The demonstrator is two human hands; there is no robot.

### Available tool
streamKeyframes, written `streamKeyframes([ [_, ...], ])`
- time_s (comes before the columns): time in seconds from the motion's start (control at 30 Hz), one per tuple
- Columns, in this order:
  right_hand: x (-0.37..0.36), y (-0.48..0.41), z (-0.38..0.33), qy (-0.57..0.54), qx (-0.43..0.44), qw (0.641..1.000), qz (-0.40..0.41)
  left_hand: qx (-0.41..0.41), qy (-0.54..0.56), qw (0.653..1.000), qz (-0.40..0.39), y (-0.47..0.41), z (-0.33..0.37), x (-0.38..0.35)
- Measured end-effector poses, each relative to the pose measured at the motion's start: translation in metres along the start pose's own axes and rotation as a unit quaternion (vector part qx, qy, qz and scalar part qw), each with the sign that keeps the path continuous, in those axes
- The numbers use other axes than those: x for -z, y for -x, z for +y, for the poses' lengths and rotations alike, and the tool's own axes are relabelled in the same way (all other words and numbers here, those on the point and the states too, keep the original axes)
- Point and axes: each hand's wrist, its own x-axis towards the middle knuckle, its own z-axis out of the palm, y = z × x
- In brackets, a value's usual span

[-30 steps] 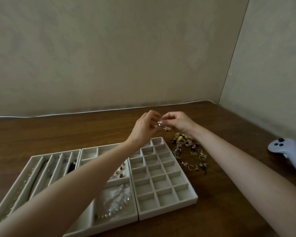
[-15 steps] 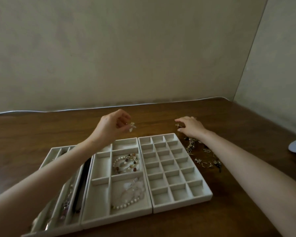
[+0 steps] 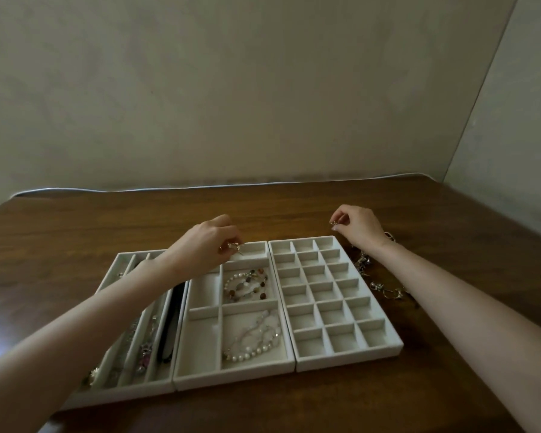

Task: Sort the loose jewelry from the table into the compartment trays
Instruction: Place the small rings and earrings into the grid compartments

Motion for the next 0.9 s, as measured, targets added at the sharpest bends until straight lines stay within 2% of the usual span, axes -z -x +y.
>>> streamKeyframes([
  [0.17, 0.007, 0.003, -0.003, -0.072, -0.017, 0.997, 0.024, -0.02, -0.056, 0.998, -0.028, -0.004, 0.0, -0.008],
  [0.4, 0.015, 0.005, -0.011, -0.152, -0.005, 0.988, 0.042, 0.051, -0.124, 0.991, -0.029, -0.012, 0.003, -0.008],
  [0.57, 0.016, 0.009, -0.019, -0.213, 0.0, 0.977, 0.012, 0.069, -0.159, 0.984, -0.05, -0.017, 0.007, -0.01],
  [0.73, 0.021, 0.014, -0.028, -0.302, -0.009, 0.952, -0.049, 0.133, -0.13, 0.979, -0.08, -0.023, 0.01, 0.0],
  [0.83, 0.023, 0.019, -0.037, -0.343, -0.003, 0.937, -0.07, 0.153, -0.101, 0.983, -0.023, -0.027, 0.016, 0.004],
  [0.9, 0.023, 0.022, -0.045, -0.361, 0.002, 0.929, -0.08, 0.178, 0.004, 0.984, 0.013, -0.031, 0.025, 0.004],
])
